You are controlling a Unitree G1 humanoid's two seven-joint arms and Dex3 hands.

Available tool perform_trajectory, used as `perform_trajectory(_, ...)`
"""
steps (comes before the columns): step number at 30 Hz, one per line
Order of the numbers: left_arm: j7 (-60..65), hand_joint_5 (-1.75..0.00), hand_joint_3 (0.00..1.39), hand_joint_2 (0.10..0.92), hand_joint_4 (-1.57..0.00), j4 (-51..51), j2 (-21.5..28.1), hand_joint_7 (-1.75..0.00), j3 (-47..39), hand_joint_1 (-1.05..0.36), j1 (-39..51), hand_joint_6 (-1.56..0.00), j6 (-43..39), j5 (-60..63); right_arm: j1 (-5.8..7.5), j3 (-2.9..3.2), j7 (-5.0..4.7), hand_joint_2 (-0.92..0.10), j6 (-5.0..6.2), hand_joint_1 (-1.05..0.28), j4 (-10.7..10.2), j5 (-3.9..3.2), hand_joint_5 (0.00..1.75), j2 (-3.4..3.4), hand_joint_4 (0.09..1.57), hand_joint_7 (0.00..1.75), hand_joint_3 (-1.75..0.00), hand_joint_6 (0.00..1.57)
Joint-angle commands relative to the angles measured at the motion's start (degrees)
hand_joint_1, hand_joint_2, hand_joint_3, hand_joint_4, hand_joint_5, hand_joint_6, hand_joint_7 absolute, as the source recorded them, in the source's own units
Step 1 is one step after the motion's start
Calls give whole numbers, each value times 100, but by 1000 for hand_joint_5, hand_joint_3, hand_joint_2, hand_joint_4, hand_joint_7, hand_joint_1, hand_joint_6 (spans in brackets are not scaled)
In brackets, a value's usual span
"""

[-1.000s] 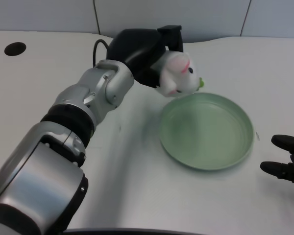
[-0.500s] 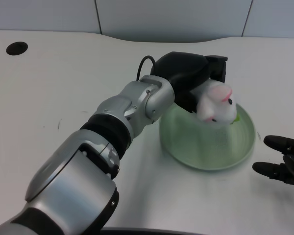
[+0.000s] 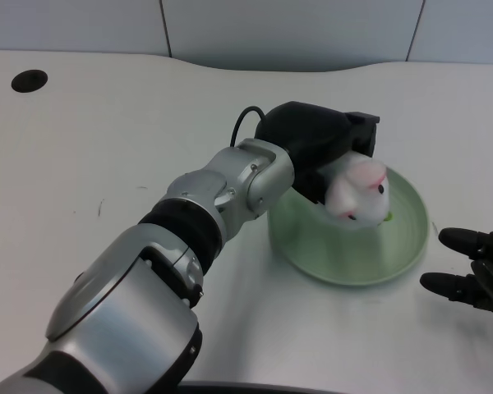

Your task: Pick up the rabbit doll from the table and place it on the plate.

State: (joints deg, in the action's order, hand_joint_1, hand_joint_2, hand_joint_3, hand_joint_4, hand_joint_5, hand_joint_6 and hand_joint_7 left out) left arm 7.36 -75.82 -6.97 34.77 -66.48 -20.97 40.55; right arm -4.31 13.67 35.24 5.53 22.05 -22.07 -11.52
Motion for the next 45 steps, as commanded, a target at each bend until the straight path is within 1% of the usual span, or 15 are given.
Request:
perform_trajectory(1,-172,-763,6,879,-478,-50,131,-477,114,-733,-39,-523,-75,123,24,38,-10,-921,72,-334,2,8,11,-57,1000,3,-183,890)
perform_trajectory(2,-204,-420,21,904,-390,-52,145,-199,132,-803,-47,-455,-98,136,28,34,-26,-921,63,-337,-10,19,9,-63,997,3,-183,891)
perform_trajectory(3,-219,-296,30,912,-351,-52,151,-102,143,-828,-51,-423,-109,148,29,33,-32,-921,53,-339,-18,22,9,-67,998,3,-182,892)
perform_trajectory(7,-247,-66,24,893,-113,-42,143,-5,112,-858,-40,-164,-167,114,47,31,-59,-921,31,-338,-55,17,12,-69,1006,1,-181,887)
perform_trajectory(9,-289,-19,13,884,-33,-41,124,-2,68,-897,-34,-69,-149,70,49,44,-29,-921,28,-331,-49,-34,11,-49,1005,2,-183,889)
perform_trajectory(13,-427,0,10,889,-1,-36,115,-5,6,-941,-53,-37,-103,23,56,38,-23,-921,83,-323,-49,-24,3,-40,991,1,-189,888)
perform_trajectory(16,-509,1,9,890,1,-37,114,-1,-11,-947,-69,-21,-6,22,52,35,-43,-921,19,-323,-70,-32,7,-46,999,2,-192,891)
perform_trajectory(17,-517,1,9,891,1,-35,125,0,-15,-949,-62,-14,16,24,45,39,-23,-921,45,-322,-47,-34,12,-50,1009,3,-193,892)
perform_trajectory(22,-451,1,13,906,1,24,326,1,-102,-950,16,1,-147,-28,51,34,-74,-921,95,-334,-32,42,31,-82,1046,6,-181,901)
perform_trajectory(26,-462,1,16,918,1,167,680,-7,-346,-939,105,-13,-530,-278,50,41,-26,-921,89,-339,-24,3,7,-94,1002,1,-181,893)
perform_trajectory(35,-1582,-3,76,921,-6,849,1367,-13,-1487,-845,745,-27,-1277,-1691,68,13,-145,-921,47,-344,-105,45,9,-94,1012,1,-181,896)
perform_trajectory(38,-2277,-7,205,921,-12,1467,1735,-13,-2149,-760,1485,-29,-1594,-2642,53,-11,-148,-921,-7,-345,-124,48,2,-123,994,0,-185,893)
perform_trajectory(41,-2631,-76,284,921,-131,2095,1888,-46,-2519,-725,2011,-107,-1391,-3177,32,-16,-157,-921,-17,-342,-105,52,3,-131,994,4,-187,900)
perform_trajectory(44,-2803,-136,305,921,-237,3230,1868,-79,-3033,-689,2867,-199,-562,-3962,-8,-14,-145,-921,-14,-341,-74,39,8,-138,1004,3,-187,899)
perform_trajectory(45,-2804,-201,308,921,-352,3722,1852,-119,-3202,-625,3227,-311,-174,-4228,-20,-14,-156,-921,-18,-342,-71,39,9,-135,1008,4,-187,902)
